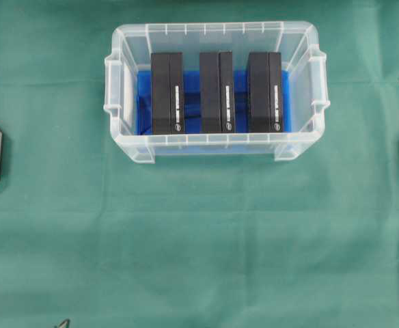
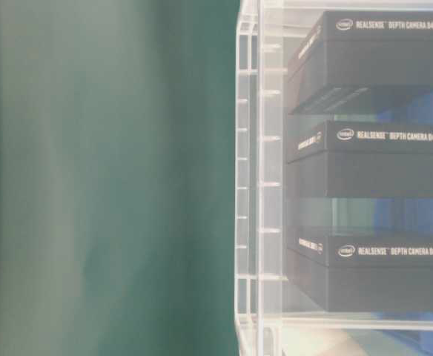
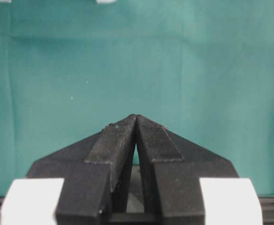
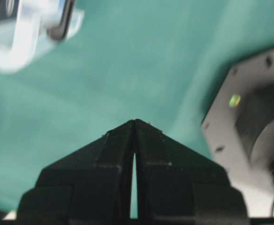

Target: Take the box out of the case with the right arm.

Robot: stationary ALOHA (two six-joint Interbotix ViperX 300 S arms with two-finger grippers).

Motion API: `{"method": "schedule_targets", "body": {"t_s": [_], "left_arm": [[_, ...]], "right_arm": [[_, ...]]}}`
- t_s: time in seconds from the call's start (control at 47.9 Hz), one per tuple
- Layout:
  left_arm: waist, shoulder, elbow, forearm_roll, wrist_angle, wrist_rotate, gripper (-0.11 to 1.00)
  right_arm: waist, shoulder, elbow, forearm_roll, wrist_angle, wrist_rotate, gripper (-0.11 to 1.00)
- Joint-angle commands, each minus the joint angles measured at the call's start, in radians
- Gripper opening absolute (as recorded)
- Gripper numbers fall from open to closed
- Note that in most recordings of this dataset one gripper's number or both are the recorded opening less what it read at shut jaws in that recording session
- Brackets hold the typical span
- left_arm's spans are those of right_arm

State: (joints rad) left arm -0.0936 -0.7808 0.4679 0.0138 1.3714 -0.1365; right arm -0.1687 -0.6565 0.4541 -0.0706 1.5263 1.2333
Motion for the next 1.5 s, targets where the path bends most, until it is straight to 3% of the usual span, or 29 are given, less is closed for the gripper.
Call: {"method": "schedule_targets", "body": {"t_s": [0.0, 0.104, 0.209, 0.793, 0.898, 1.044, 1.148, 1.211, 1.483], "left_arm": [[-0.003, 0.005, -0.025, 0.003, -0.005, 0.0, 0.02], [-0.003, 0.005, -0.025, 0.003, -0.005, 0.0, 0.02], [-0.003, 0.003, -0.025, 0.003, -0.003, 0.0, 0.02], [-0.003, 0.005, -0.025, 0.003, 0.0, 0.0, 0.02], [-0.002, 0.005, -0.025, 0.003, 0.0, 0.0, 0.02], [-0.003, 0.005, -0.025, 0.003, 0.0, -0.002, 0.02], [-0.003, 0.005, -0.023, 0.003, 0.0, 0.0, 0.02], [-0.003, 0.005, -0.025, 0.003, 0.0, 0.0, 0.02], [-0.002, 0.005, -0.025, 0.003, 0.003, -0.002, 0.02]], "right_arm": [[-0.095, 0.018, -0.029, 0.0, -0.017, -0.078, 0.01], [-0.169, 0.048, -0.037, 0.009, -0.018, -0.135, 0.01], [-0.198, 0.072, -0.044, 0.011, -0.021, -0.146, 0.01], [-0.199, 0.077, -0.018, 0.008, -0.029, -0.137, 0.02], [-0.201, 0.078, -0.012, -0.008, -0.029, -0.12, 0.21], [-0.201, 0.08, -0.011, -0.029, -0.028, -0.083, 0.68], [-0.201, 0.08, -0.011, -0.032, -0.026, -0.081, 0.92], [-0.201, 0.08, -0.011, -0.034, -0.028, -0.081, 0.95], [-0.201, 0.08, -0.011, -0.037, -0.023, -0.078, 0.93]]}}
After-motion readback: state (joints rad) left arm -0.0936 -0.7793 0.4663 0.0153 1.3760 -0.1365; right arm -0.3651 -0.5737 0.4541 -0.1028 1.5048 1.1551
